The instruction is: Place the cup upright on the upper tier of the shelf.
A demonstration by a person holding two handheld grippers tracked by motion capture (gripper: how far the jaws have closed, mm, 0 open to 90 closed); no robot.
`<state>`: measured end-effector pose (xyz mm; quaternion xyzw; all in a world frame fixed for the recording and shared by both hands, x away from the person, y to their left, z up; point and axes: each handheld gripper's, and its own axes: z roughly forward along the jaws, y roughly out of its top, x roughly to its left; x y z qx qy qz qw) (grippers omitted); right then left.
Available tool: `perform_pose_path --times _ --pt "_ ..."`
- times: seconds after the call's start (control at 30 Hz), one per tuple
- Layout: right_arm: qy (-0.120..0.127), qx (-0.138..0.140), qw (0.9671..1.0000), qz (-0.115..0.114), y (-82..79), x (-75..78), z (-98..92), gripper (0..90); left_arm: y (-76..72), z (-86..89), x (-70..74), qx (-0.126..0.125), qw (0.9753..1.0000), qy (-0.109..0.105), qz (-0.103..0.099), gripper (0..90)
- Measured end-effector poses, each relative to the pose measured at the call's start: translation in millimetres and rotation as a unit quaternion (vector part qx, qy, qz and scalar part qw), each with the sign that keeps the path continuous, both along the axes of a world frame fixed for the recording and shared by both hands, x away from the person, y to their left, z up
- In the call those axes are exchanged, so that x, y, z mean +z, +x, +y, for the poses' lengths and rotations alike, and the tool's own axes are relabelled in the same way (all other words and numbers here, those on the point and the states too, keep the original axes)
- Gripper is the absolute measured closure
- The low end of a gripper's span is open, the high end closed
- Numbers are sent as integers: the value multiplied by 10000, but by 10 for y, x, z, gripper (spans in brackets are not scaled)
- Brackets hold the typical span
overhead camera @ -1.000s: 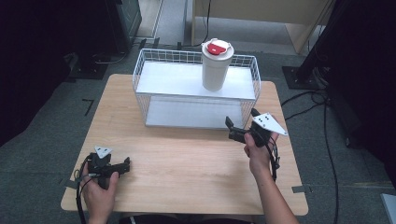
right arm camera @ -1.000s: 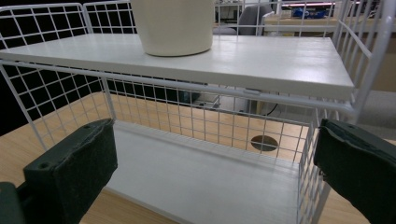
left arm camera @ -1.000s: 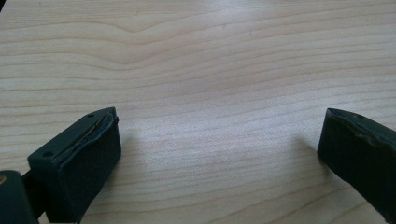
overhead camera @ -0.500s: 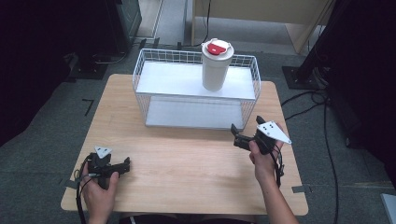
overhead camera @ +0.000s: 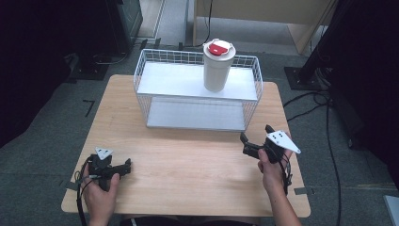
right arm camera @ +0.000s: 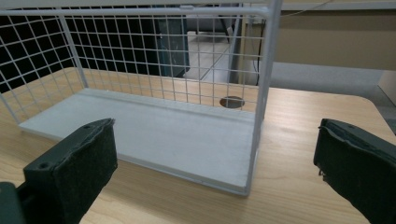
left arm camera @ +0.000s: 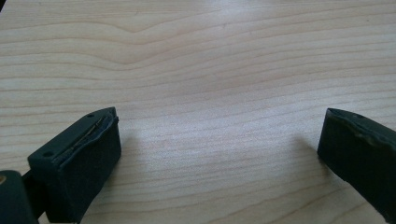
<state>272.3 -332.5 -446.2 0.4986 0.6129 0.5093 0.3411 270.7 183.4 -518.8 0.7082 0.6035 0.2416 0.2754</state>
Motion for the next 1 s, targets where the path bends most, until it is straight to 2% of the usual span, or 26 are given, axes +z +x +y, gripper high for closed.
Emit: perform_pose_path --times 0.67,1.0 --pt "-50 -351 9990 276 -226 -250 -338 0 0 -1 -1 4 10000 -5 -5 0" --pt "-203 -448 9978 437 -383 -354 -495 0 0 -1 -1 4 10000 -5 -6 0"
